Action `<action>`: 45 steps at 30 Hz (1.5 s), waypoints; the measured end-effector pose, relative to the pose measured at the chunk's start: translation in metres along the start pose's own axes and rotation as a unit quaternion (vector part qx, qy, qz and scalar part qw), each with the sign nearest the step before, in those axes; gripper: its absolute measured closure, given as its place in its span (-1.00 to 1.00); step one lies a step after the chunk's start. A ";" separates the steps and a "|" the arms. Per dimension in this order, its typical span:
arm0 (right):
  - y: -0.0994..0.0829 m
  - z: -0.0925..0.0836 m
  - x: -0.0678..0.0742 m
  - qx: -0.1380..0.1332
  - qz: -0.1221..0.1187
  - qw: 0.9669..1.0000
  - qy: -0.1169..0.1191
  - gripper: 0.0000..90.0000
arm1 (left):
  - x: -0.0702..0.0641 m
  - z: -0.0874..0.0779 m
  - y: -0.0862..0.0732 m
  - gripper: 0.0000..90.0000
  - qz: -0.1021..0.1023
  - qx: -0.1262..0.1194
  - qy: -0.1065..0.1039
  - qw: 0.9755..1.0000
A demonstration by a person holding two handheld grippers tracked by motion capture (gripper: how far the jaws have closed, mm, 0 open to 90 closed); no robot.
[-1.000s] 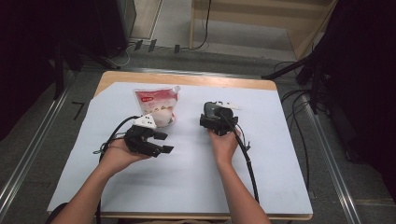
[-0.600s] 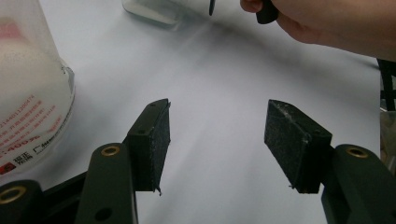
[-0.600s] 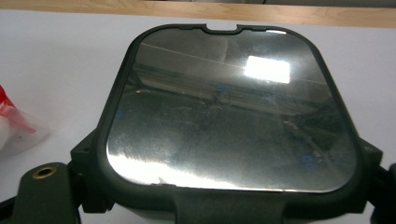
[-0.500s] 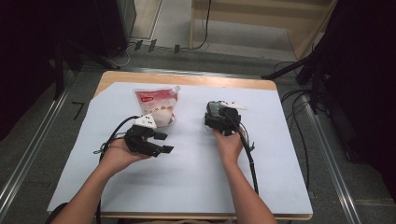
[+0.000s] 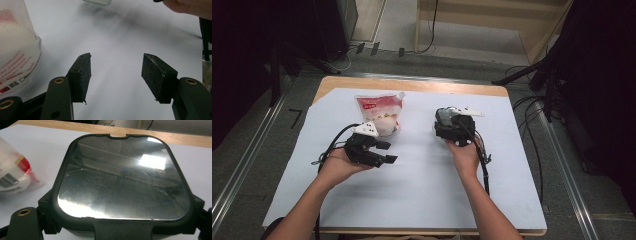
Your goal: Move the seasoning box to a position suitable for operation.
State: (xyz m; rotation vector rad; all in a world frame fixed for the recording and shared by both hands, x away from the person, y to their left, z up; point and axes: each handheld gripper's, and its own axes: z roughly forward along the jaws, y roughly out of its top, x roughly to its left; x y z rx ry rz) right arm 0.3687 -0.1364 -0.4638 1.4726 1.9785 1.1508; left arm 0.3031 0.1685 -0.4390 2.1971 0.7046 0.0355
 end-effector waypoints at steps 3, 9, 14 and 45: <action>0.001 -0.013 -0.002 -0.002 -0.016 1.000 0.017 -0.64 | 0.000 0.000 0.000 -0.07 -0.010 -0.001 -0.001 1.000; -0.002 -0.037 0.000 0.003 -0.057 0.998 0.040 -0.64 | 0.000 0.002 0.000 -0.07 -0.009 0.003 -0.001 1.000; -0.010 -0.054 0.006 0.005 -0.080 0.995 0.064 -0.64 | 0.000 0.007 0.002 -0.07 -0.013 0.000 0.002 1.000; -0.063 -0.040 0.047 0.042 -0.109 0.982 0.151 -0.64 | -0.003 0.009 0.004 -0.05 0.002 0.008 -0.006 1.000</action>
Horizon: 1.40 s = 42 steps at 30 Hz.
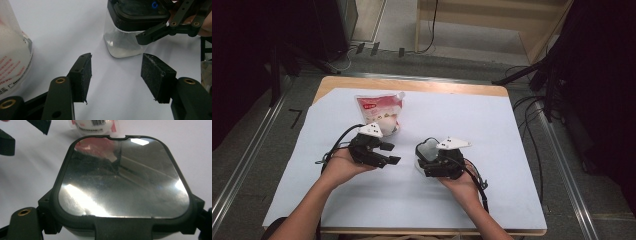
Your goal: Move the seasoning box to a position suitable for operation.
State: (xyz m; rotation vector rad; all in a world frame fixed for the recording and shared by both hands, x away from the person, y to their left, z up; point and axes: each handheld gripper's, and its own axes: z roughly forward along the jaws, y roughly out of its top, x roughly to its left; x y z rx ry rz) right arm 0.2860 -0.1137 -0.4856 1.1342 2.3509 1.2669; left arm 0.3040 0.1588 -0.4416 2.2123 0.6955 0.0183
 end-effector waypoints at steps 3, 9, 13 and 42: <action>-0.001 0.001 -0.001 -0.005 0.001 1.000 0.006 -0.64 | 0.000 0.000 -0.001 -0.06 0.002 0.001 0.000 1.000; -0.006 0.000 0.000 -0.013 -0.012 1.000 0.004 -0.64 | -0.001 0.000 0.000 -0.06 0.002 0.004 0.000 1.000; -0.007 0.001 0.000 -0.003 -0.008 1.000 0.009 -0.69 | -0.003 0.004 0.000 -0.04 0.004 0.003 -0.007 1.000; 0.015 -0.064 -0.019 -0.013 0.015 0.998 0.062 -0.56 | -0.009 0.025 0.015 -0.08 0.031 0.002 -0.047 0.998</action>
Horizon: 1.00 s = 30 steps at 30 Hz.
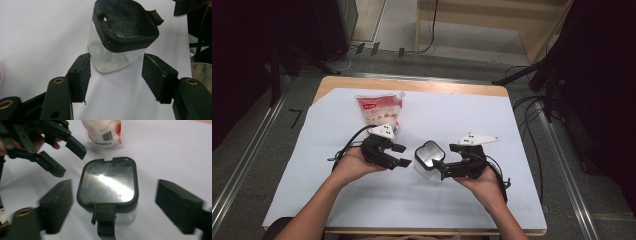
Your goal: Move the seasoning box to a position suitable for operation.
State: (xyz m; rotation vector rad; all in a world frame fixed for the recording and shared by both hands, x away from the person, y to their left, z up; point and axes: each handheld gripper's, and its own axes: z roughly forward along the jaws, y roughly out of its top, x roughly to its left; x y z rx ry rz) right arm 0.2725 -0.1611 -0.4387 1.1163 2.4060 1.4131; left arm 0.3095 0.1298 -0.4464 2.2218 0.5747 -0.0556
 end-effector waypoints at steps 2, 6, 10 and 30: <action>-0.002 -0.005 -0.001 -0.004 -0.006 1.000 0.003 -0.38 | -0.001 0.002 0.001 -0.08 0.007 0.003 0.001 1.000; -0.010 -0.019 -0.003 -0.004 -0.019 1.000 -0.004 0.04 | -0.001 0.006 0.005 -0.10 0.017 0.008 0.001 1.000; -0.014 -0.019 0.002 0.013 -0.029 0.999 -0.018 0.34 | 0.000 0.005 0.010 -0.15 0.009 -0.006 -0.004 1.000; -0.042 -0.016 0.013 0.056 -0.015 0.998 0.028 1.00 | 0.002 0.015 0.013 -0.15 0.021 0.017 -0.012 1.000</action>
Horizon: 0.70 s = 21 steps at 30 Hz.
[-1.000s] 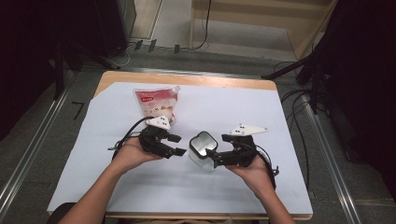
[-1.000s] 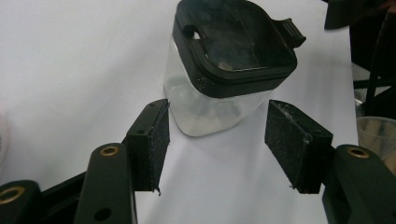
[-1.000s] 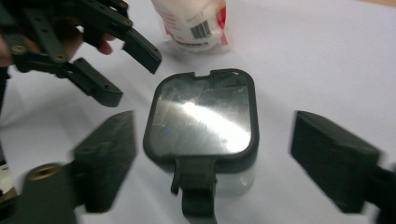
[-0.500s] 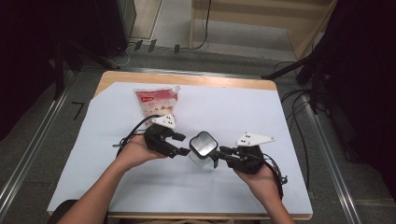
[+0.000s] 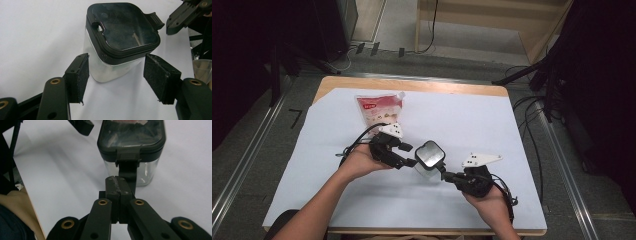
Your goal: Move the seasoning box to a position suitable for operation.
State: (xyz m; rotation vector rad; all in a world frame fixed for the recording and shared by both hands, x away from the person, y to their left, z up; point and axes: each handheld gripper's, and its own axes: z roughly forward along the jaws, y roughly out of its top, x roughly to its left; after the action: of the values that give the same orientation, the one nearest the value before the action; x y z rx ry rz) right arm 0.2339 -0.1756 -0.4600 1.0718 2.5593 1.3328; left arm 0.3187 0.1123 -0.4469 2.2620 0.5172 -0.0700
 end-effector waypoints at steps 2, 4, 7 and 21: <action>-0.002 0.005 0.000 0.005 -0.003 1.000 0.007 1.00 | 0.000 0.000 0.000 -0.15 0.000 -0.001 0.000 1.000; -0.003 0.011 0.001 0.011 -0.001 1.000 0.014 1.00 | 0.000 0.000 0.000 -0.15 0.000 -0.002 0.002 1.000; -0.004 0.019 0.003 0.021 -0.003 1.000 0.018 1.00 | 0.000 0.000 -0.001 -0.16 0.001 0.000 0.007 1.000; -0.007 0.023 -0.008 0.026 0.010 1.000 0.006 1.00 | 0.000 0.000 0.000 -0.17 0.002 0.004 0.010 1.000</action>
State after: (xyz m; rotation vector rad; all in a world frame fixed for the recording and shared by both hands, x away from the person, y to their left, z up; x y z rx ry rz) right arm 0.2441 -0.1669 -0.4817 1.1050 2.6130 1.2863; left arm 0.3185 0.1123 -0.4473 2.2743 0.5233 -0.0467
